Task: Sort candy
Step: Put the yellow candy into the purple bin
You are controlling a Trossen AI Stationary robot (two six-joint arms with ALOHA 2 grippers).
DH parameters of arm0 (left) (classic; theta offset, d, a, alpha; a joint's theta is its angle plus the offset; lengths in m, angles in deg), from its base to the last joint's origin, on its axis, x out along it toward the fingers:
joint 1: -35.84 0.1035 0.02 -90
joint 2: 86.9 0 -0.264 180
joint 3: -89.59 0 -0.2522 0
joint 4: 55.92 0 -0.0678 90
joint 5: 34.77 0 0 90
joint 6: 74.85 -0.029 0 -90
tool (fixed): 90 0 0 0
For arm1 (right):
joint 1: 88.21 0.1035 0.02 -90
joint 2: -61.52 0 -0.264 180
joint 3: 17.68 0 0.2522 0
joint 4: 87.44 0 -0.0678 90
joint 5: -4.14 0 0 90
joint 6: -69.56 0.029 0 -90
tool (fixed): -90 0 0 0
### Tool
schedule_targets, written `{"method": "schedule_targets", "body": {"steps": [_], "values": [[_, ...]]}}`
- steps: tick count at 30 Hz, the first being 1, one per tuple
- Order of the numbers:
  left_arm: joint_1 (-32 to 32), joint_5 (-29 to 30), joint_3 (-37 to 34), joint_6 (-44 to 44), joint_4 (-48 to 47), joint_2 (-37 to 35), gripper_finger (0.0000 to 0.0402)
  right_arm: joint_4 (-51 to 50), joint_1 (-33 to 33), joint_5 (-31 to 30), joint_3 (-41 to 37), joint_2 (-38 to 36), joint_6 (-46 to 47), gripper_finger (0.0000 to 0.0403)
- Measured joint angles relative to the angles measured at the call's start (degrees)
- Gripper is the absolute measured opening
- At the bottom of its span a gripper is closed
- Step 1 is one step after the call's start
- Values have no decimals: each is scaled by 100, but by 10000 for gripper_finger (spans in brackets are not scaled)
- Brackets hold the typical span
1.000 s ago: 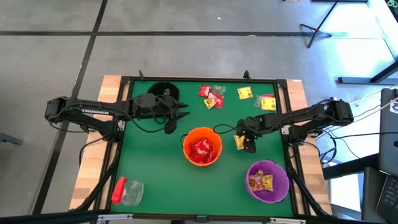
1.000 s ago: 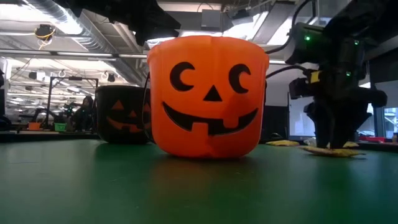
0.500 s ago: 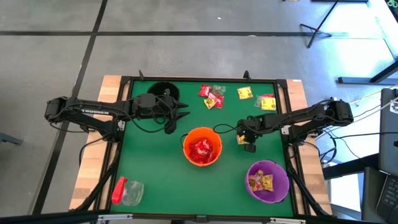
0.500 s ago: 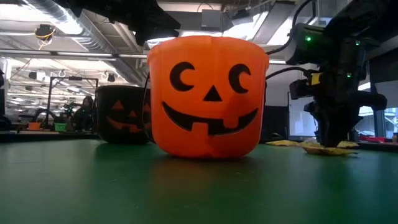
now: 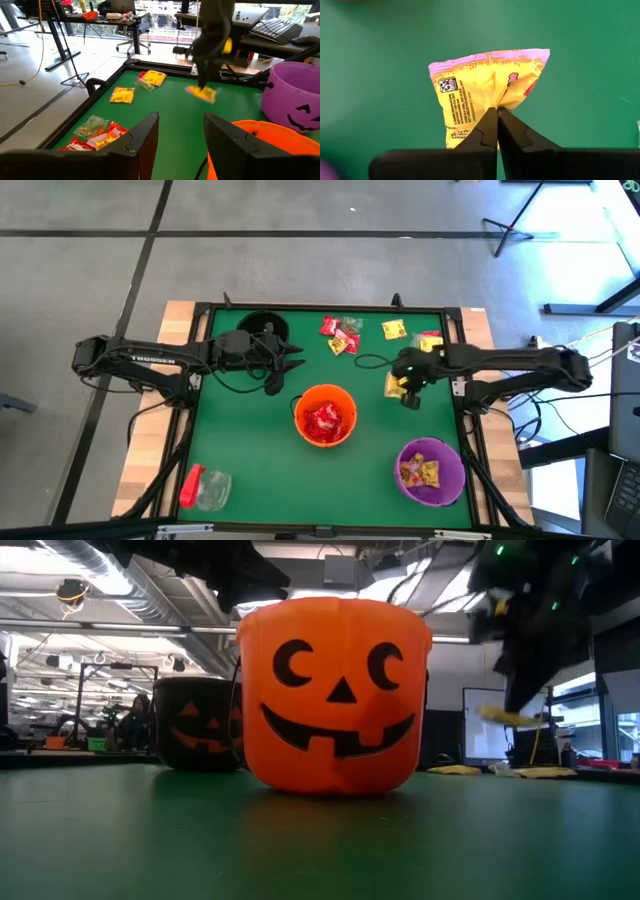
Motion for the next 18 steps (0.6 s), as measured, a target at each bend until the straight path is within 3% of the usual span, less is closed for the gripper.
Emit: {"method": "schedule_targets", "body": {"steps": [5, 11, 18], "values": [[0, 2, 0, -114, -3, 0, 149, -240, 67, 983, 292, -904, 59, 2], [0, 46, 0, -126, -7, 0, 149, -267, 788, 1420, 527, -1737, 1018, 1], [0, 97, 0, -61, -37, 0, 149, -32, 2782, 903, 552, -1921, 2701, 0]]}}
